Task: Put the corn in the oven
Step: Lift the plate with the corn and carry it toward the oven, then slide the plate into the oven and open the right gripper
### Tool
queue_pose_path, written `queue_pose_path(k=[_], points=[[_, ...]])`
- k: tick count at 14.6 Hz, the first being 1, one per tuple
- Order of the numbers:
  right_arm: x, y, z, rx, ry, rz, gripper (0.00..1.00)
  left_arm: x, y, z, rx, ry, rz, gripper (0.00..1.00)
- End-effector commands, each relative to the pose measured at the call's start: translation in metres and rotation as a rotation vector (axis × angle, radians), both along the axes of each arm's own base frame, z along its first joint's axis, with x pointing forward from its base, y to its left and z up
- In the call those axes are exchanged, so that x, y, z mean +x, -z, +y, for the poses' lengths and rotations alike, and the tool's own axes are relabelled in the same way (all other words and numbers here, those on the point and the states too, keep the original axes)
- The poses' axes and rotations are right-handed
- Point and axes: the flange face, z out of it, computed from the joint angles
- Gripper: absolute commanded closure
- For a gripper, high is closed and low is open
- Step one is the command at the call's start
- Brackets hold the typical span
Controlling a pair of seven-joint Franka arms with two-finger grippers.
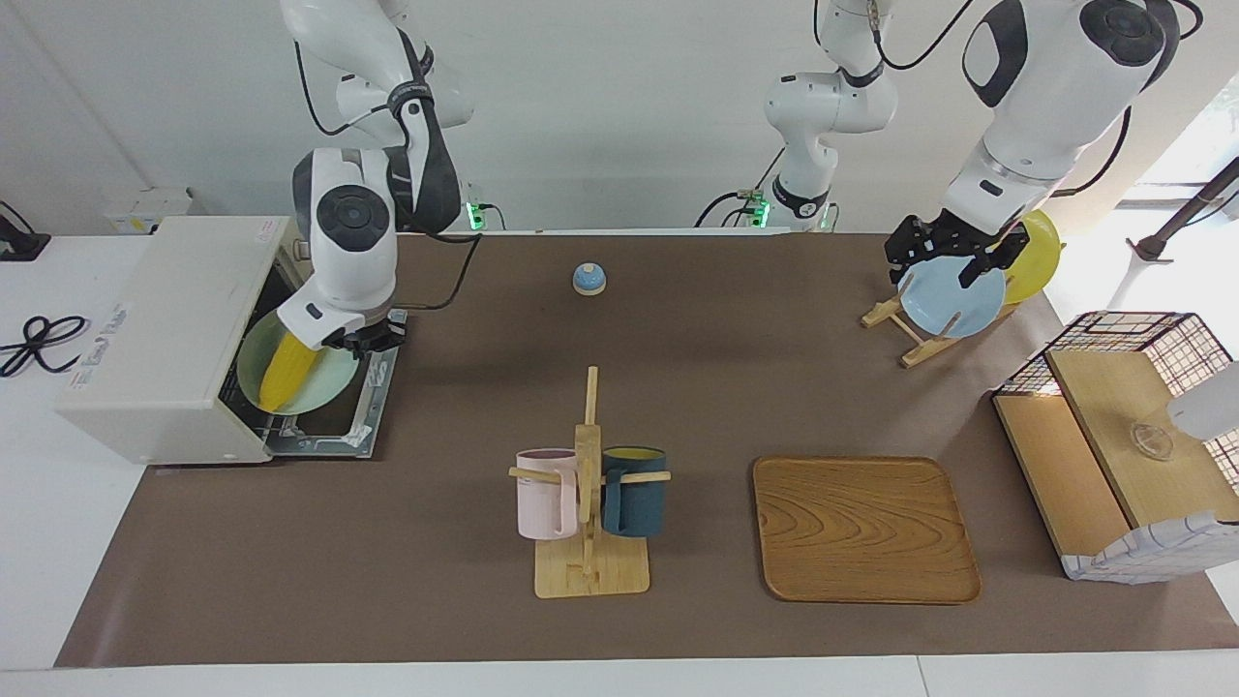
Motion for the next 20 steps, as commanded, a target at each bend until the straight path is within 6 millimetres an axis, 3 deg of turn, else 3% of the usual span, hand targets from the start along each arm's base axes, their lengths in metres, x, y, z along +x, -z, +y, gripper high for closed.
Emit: queue_pose_path(k=[1, 3, 7, 9, 10, 14, 16, 19, 20], points=[[-0.022, 0.015, -0.031, 0.024, -0.022, -0.008, 1.00, 0.001, -0.005, 0.002, 0.017, 0.000, -0.011, 0.00], [-0.027, 0.020, -0.054, 0.034, -0.018, -0.004, 1.00, 0.000, -0.006, 0.001, 0.017, 0.001, -0.012, 0.00], [-0.034, 0.026, -0.059, 0.033, 0.014, 0.002, 1.00, 0.001, -0.005, 0.002, 0.017, 0.000, -0.011, 0.00], [-0.034, 0.026, -0.058, 0.032, 0.018, 0.000, 0.68, 0.000, -0.005, 0.002, 0.017, 0.000, -0.011, 0.00], [-0.034, 0.027, -0.057, 0.033, 0.016, 0.002, 0.63, 0.001, -0.005, 0.002, 0.017, 0.000, -0.011, 0.00], [-0.031, 0.024, -0.052, 0.051, 0.019, -0.002, 0.62, 0.001, -0.006, 0.002, 0.017, 0.000, -0.012, 0.00], [-0.022, 0.012, -0.046, 0.050, 0.012, -0.012, 0.62, 0.001, -0.006, 0.002, 0.017, 0.000, -0.012, 0.00], [-0.005, -0.015, -0.018, 0.082, 0.008, -0.015, 0.62, 0.001, -0.006, 0.002, 0.017, 0.000, -0.012, 0.00], [0.001, -0.020, -0.009, 0.100, 0.012, -0.030, 0.67, 0.000, -0.005, 0.002, 0.017, 0.000, -0.011, 0.00]])
